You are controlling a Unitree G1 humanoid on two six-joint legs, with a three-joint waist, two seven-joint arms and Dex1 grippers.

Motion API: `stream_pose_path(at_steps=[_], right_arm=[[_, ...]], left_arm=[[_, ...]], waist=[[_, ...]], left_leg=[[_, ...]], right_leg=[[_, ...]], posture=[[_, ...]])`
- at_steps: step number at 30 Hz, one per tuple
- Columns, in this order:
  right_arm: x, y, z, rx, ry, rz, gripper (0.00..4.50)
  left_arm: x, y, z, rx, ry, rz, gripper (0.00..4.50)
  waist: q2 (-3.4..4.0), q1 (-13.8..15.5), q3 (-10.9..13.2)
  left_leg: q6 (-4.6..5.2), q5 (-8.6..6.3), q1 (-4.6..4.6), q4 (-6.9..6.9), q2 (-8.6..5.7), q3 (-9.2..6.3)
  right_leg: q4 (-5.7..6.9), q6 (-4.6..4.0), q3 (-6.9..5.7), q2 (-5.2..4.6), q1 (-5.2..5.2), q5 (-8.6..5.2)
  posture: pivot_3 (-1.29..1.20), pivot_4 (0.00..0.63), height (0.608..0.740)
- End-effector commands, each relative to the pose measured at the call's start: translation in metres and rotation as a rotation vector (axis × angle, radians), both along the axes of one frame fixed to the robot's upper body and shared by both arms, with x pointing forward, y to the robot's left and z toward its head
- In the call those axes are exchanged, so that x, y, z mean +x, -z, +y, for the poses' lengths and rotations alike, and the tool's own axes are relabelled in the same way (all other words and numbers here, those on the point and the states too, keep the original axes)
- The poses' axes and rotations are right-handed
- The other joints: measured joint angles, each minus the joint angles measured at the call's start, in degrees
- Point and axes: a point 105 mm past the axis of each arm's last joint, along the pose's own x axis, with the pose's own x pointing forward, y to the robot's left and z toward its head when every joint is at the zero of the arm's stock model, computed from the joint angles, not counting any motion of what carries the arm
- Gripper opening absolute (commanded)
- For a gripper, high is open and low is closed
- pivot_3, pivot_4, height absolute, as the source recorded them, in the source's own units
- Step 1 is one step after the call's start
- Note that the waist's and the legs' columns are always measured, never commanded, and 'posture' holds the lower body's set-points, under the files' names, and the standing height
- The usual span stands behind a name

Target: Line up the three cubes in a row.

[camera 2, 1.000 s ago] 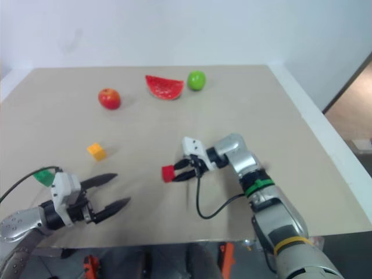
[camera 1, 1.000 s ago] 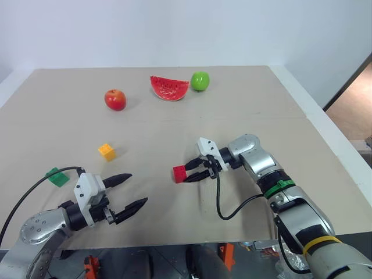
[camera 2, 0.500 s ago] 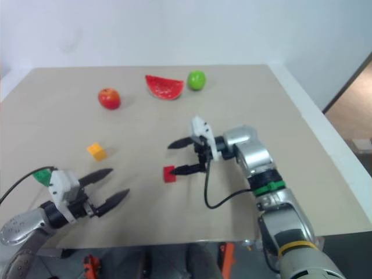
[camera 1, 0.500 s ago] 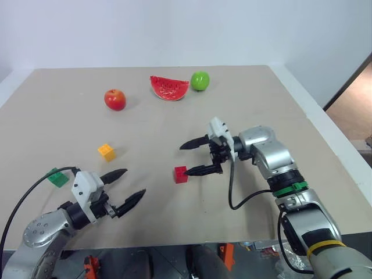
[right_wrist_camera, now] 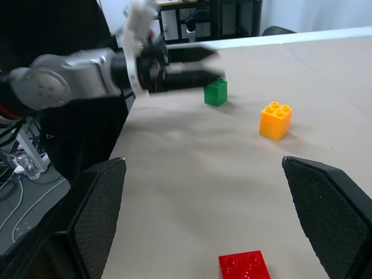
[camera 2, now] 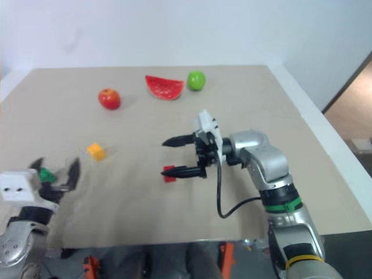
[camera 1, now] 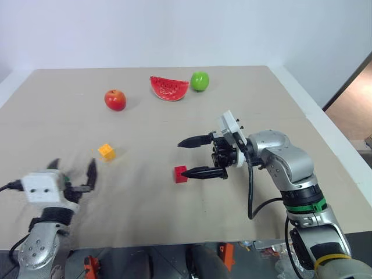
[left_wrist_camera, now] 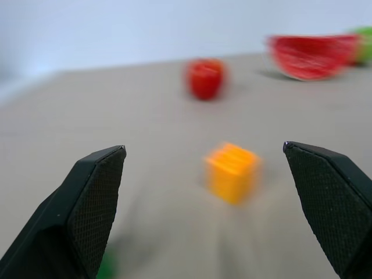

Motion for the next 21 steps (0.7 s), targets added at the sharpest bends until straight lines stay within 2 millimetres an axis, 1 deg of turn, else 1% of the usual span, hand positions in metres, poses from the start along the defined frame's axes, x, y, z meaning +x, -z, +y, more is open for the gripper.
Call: stream_pose_path(at_steps=[1, 3, 5, 6, 13, 17, 21], right_arm=[[-0.001, -0.015, -0.001, 0.047, 0.005, -0.066, 4.47], [0.001, -0.014, 0.0, 0.047, 0.008, -0.073, 4.47], [0.002, -0.014, 0.0, 0.044, 0.007, -0.082, 4.47], [0.002, -0.014, 0.001, 0.044, 0.006, -0.085, 4.47], [0.009, -0.01, 0.001, 0.037, 0.01, -0.106, 4.47], [0.011, -0.009, 0.0, 0.034, 0.012, -0.109, 4.47], [0.008, -0.011, 0.0, 0.056, -0.011, -0.102, 4.47]], left_arm=[[-0.012, -0.009, 0.015, -0.014, -0.186, -0.027, 4.5], [-0.016, 0.001, 0.027, -0.075, -0.292, 0.0, 4.5], [-0.016, 0.011, 0.034, -0.138, -0.35, 0.027, 4.5], [-0.017, 0.013, 0.037, -0.148, -0.376, 0.029, 4.5], [0.002, 0.032, 0.033, -0.242, -0.355, 0.063, 4.5], [0.005, 0.039, 0.035, -0.262, -0.372, 0.085, 4.5], [0.006, 0.045, 0.037, -0.282, -0.394, 0.094, 4.5]], waist=[[-0.01, 0.0, 0.0], [-0.02, 0.0, 0.0], [-0.04, 0.0, 0.0], [-0.04, 0.0, 0.0], [-0.05, 0.0, 0.0], [-0.05, 0.0, 0.0], [-0.06, 0.0, 0.0]], left_leg=[[0.0, 0.0, 0.0, 0.0, -0.02, -0.01], [0.0, 0.0, 0.02, 0.0, -0.04, 0.01], [0.0, 0.0, 0.02, 0.02, -0.04, -0.01], [0.0, 0.0, 0.02, 0.02, -0.03, -0.01], [0.0, 0.0, 0.0, 0.02, -0.03, -0.02], [0.0, 0.0, -0.01, 0.01, -0.03, 0.0], [0.0, 0.0, -0.04, 0.01, -0.02, -0.02]], right_leg=[[0.0, 0.01, 0.01, 0.0, 0.01, 0.01], [0.0, 0.03, -0.01, 0.0, 0.02, 0.02], [0.0, 0.04, -0.04, 0.02, 0.02, 0.02], [0.0, 0.04, -0.05, 0.03, 0.02, 0.02], [0.0, 0.03, -0.05, 0.05, 0.02, 0.03], [-0.05, 0.03, -0.03, 0.06, 0.02, 0.02], [-0.07, 0.03, -0.06, 0.05, 0.01, 0.02]], posture=[[0.0, 0.15, 0.74], [0.0, 0.15, 0.74], [0.0, 0.15, 0.74], [0.0, 0.15, 0.74], [0.0, 0.15, 0.74], [0.0, 0.15, 0.74], [0.0, 0.15, 0.74]])
